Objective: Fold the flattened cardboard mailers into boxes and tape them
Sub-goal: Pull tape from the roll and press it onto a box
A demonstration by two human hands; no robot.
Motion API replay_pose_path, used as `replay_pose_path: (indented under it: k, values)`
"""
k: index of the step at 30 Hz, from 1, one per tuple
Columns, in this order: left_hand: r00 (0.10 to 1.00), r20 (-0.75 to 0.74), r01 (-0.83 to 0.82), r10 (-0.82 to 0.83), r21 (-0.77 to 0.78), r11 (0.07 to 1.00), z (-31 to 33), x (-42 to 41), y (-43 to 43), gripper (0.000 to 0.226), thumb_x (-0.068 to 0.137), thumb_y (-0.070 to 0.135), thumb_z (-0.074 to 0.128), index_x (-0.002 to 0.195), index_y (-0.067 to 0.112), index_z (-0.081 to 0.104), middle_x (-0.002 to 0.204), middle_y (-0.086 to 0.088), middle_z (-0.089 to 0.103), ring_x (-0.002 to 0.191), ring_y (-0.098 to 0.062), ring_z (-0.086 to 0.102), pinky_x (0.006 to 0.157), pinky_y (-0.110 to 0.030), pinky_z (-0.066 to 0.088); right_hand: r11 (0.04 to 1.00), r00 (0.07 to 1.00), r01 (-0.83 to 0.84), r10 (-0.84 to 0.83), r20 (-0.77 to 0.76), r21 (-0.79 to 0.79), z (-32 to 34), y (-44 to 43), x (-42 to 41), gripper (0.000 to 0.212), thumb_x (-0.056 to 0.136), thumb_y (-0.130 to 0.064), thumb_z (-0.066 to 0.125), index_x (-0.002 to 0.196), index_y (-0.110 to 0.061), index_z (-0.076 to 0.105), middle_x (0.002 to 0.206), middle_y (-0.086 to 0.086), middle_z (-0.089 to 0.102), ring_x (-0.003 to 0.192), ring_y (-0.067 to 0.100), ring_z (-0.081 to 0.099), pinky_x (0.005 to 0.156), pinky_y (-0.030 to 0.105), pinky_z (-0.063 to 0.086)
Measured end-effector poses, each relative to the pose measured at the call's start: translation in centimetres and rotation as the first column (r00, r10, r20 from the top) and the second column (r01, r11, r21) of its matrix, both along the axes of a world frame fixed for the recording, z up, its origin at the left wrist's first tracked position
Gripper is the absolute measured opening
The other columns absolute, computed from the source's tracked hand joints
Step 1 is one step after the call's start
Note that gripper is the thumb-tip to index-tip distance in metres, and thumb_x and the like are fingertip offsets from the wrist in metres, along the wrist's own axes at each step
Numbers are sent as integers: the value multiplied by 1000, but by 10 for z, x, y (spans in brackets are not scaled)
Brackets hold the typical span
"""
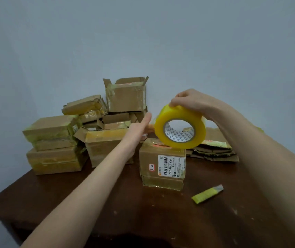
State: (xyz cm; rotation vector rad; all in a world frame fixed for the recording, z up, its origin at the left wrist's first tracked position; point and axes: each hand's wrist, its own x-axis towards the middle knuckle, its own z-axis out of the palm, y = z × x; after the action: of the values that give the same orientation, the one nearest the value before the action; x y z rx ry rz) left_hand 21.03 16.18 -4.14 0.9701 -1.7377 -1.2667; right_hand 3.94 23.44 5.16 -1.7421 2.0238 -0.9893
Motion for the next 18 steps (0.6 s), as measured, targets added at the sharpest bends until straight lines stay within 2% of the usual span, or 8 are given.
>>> replay_pose_path:
  k: [3, 5, 7, 9, 12, 14, 15, 18]
  values:
    - [985, -142, -96, 100, 37, 995, 6, -11, 4, 31, 89, 41, 62, 83, 12, 69, 79, 0, 69, 71, -9, 62, 63, -21, 52, 1000, 1000, -17, 17, -17, -4, 0, -2, 0, 29, 89, -42, 61, 104, -17, 66, 104, 5, 60, 91, 21, 54, 80, 38, 46]
    - [975, -183, -111, 124, 81, 991, 4, -16, 3, 23, 92, 30, 61, 84, 9, 66, 78, -1, 66, 65, -7, 61, 56, -17, 52, 997, 997, -70, 70, 10, -16, -2, 3, -4, 33, 86, -49, 64, 103, -21, 66, 99, -1, 61, 90, 17, 56, 75, 32, 45]
    - [969, -183, -154, 166, 79, 985, -1, -19, 2, 25, 95, 28, 57, 87, 5, 65, 78, -1, 65, 63, -7, 61, 54, -17, 53, 990, 989, -141, 141, 51, 9, -8, 12, -11, 44, 78, -52, 70, 110, -24, 61, 100, -6, 60, 92, 14, 57, 73, 29, 45]
    - [963, -229, -121, 144, 111, 986, -5, -18, 0, 26, 98, 26, 51, 92, 4, 64, 82, -3, 65, 66, -8, 63, 57, -19, 54, 984, 982, -173, 169, 87, 38, -18, 19, -21, 58, 68, -48, 76, 116, -23, 55, 102, -3, 61, 95, 15, 60, 77, 32, 49]
    - [933, -360, 45, 22, 177, 983, -13, -14, -4, 25, 97, 18, 51, 113, 2, 62, 103, -9, 67, 90, -14, 66, 70, -23, 55, 987, 961, -156, 159, 225, -34, -34, 19, -34, 42, 75, -29, 79, 110, -21, 57, 98, 4, 67, 92, 21, 68, 88, 45, 52]
    - [944, -324, 110, -56, 152, 982, -14, -13, -8, 31, 94, 15, 55, 123, 6, 59, 115, -9, 66, 106, -17, 63, 76, -24, 53, 988, 940, -123, 145, 307, -90, -40, 16, -39, 31, 78, -22, 78, 102, -22, 58, 93, 2, 68, 86, 19, 69, 87, 45, 53]
    - [951, -295, 144, -96, 148, 978, -12, -12, -10, 31, 93, 15, 56, 123, 8, 60, 115, -7, 67, 106, -16, 63, 76, -24, 51, 988, 931, -111, 141, 337, -108, -42, 15, -41, 28, 78, -21, 78, 99, -22, 59, 89, 1, 67, 83, 17, 68, 86, 45, 53]
    - [950, -267, 219, -164, 189, 957, -5, -11, -13, 18, 94, 15, 55, 106, 9, 68, 96, -3, 71, 87, -13, 65, 73, -24, 50, 987, 920, -94, 137, 367, -132, -44, 10, -42, 27, 75, -24, 79, 95, -22, 62, 85, 1, 67, 79, 15, 66, 84, 44, 54]
